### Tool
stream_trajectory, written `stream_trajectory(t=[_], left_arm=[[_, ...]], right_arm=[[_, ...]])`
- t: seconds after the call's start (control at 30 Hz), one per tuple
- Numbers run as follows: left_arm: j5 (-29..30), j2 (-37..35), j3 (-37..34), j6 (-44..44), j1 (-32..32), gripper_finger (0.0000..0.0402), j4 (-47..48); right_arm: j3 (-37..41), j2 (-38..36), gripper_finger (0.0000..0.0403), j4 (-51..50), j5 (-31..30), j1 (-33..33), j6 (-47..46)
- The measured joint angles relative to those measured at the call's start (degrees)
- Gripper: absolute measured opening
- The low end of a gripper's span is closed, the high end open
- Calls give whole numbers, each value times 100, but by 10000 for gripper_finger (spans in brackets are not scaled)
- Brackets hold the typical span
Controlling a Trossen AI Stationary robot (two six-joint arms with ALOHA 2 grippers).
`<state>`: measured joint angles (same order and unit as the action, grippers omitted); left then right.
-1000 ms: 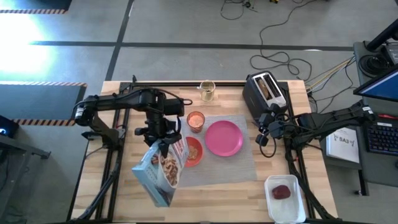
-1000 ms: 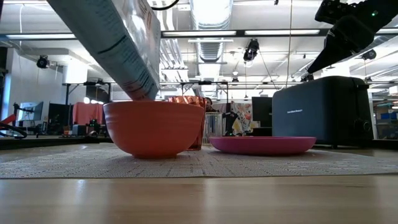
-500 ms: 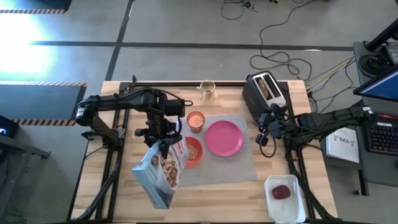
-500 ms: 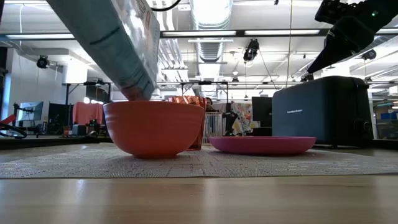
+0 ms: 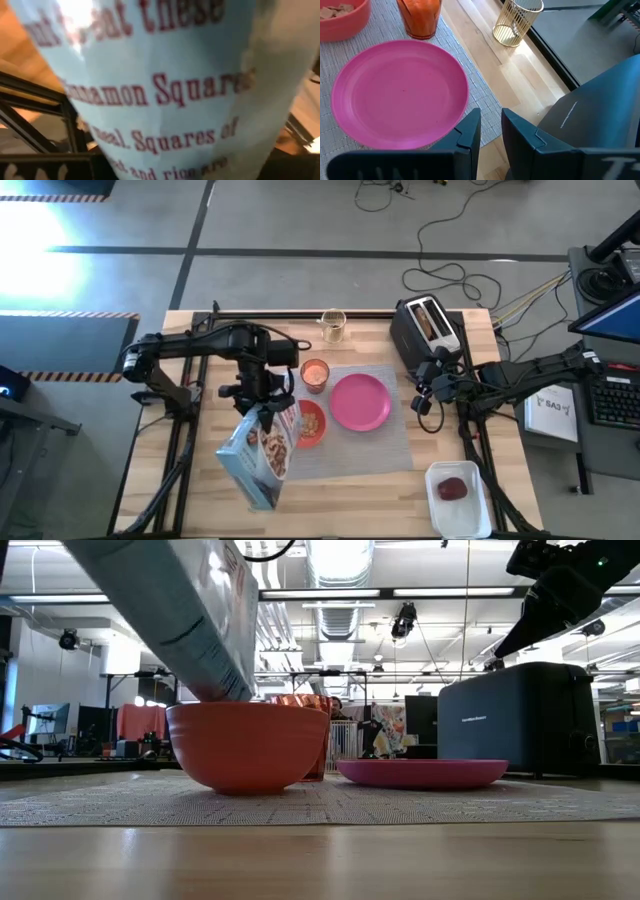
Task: Arrange a breakfast setting
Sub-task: Pour the cereal from the blue cereal box into the orange bowl
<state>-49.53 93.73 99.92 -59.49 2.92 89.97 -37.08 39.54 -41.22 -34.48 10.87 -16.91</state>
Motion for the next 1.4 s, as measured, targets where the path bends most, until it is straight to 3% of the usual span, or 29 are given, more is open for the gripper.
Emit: stream_trajectory(t=[1.4], left_arm=[[318,-4,35,-97,-314,160,5]], right_arm=[[0,1,68,0,1,-2,-2]])
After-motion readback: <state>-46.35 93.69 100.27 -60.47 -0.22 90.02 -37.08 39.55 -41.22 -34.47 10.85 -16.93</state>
